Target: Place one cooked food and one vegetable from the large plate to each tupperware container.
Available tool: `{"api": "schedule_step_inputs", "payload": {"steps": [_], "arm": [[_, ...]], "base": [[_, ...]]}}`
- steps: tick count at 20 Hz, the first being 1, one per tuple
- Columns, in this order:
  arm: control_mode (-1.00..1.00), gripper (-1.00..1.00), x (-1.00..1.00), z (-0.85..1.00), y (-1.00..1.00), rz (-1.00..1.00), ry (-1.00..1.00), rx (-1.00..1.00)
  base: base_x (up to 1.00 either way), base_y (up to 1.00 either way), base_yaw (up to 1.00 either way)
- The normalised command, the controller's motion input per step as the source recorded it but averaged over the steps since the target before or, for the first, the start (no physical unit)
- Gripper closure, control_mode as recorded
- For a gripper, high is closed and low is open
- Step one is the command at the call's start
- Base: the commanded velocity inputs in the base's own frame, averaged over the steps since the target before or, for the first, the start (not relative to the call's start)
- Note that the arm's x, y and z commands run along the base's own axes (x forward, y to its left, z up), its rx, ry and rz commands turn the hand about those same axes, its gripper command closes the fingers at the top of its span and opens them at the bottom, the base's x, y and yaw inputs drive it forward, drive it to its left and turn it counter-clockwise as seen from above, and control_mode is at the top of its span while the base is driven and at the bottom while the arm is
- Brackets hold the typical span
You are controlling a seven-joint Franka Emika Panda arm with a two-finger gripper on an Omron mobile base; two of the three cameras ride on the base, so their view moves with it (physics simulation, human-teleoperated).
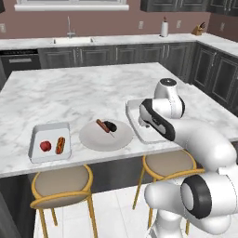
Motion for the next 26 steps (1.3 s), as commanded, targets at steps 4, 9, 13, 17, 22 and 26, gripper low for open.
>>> {"api": "schedule_step_inputs", "payload": {"steps": [4, 9, 13, 17, 22, 26], "arm": [[1.00, -1.00, 0.00, 0.00, 0.00, 0.00, 0.00, 0.00], [1.00, -1.00, 0.00, 0.00, 0.00, 0.00, 0.00, 0.00], [1.00, -1.00, 0.00, 0.00, 0.00, 0.00, 0.00, 0.00], [1.00, -1.00, 0.00, 0.00, 0.00, 0.00, 0.00, 0.00], [1.00, -1.00, 0.00, 0.00, 0.00, 0.00, 0.00, 0.00], [1.00, -1.00, 0.00, 0.00, 0.00, 0.00, 0.00, 0.00]], "base": [[0.25, 0.51, -0.05], [0.30, 0.84, 0.02], [0.41, -0.17, 0.00], [0.31, -0.79, 0.00], [0.11, -0.64, -0.02], [0.29, -0.03, -0.11]]}}
